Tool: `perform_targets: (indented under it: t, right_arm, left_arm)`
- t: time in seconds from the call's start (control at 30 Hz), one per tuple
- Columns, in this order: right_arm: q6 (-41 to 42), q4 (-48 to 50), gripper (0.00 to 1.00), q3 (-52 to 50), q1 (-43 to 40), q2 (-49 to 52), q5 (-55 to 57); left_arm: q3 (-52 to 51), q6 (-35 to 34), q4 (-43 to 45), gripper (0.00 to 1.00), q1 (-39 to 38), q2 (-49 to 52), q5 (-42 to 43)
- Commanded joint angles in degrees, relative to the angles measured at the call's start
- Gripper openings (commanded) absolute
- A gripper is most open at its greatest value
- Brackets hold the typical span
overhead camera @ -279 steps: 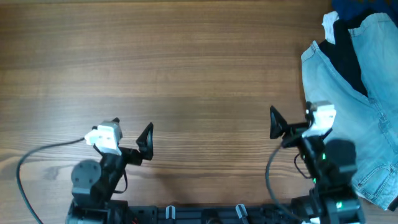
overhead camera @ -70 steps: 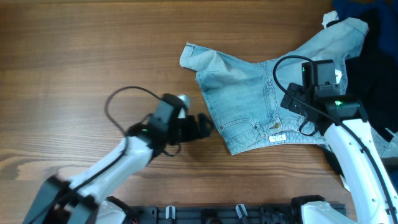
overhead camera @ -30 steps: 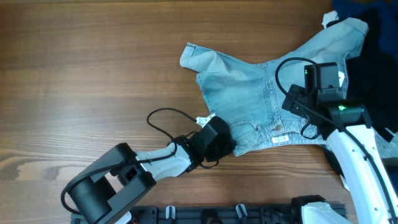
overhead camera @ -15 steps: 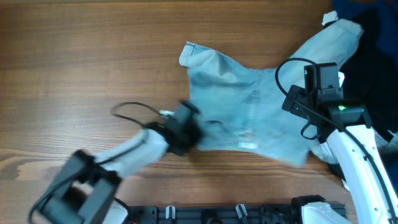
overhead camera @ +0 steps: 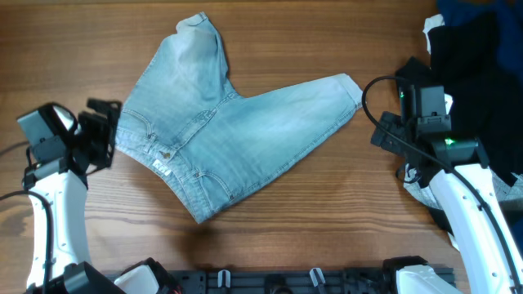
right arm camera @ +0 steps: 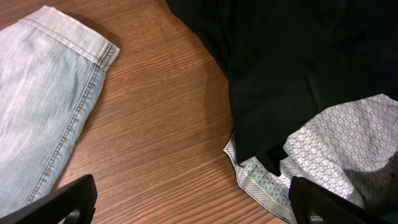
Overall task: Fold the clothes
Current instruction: 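Grasp the shorts' left leg hem with the left gripper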
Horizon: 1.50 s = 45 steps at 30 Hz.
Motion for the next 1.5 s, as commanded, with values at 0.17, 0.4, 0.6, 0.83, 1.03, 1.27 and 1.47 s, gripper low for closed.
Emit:
perform_targets:
  t: [0.17, 0.4, 0.6, 0.83, 1.03, 1.27, 1.47]
  right_arm:
    - [-5.9, 2.3, 1.00, 0.7, -0.2, -0.7, -8.2]
    - [-6.4, 2.3, 1.00, 0.7, -0.2, 0.0, -9.3]
    - [-6.4, 2.3, 1.00, 0.7, -0.2, 1.1, -9.3]
    - [-6.4, 2.4, 1.00, 0.7, -0.2, 1.3, -9.3]
    - [-6.4, 2.3, 1.00, 0.7, -0.2, 1.3, -9.2]
    - [-6.4, 2.3, 1.00, 0.7, -0.2, 1.3, -9.3]
    - [-6.4, 2.1, 1.00, 0.7, -0.2, 1.3, -9.3]
  left_arm:
    - [-1.0, 11.9, -19.3, 1.00, -6.8, 0.7, 1.6]
    - [-6.5, 9.7, -21.3, 1.00, -19.0, 1.9, -0.9]
    - [-13.8, 4.0, -20.5, 1.00, -27.3, 2.3, -1.0]
    - [-18.3, 1.0, -14.8, 1.00, -29.8, 2.3, -2.4]
    - [-18.6, 0.0, -12.7, 0.65, -29.8, 2.3, -1.2]
    - [-18.6, -0.1, -14.3, 0.48, -29.8, 2.3, -0.5]
    - [-18.6, 0.0, -14.3, 0.18, -29.8, 2.3, -1.2]
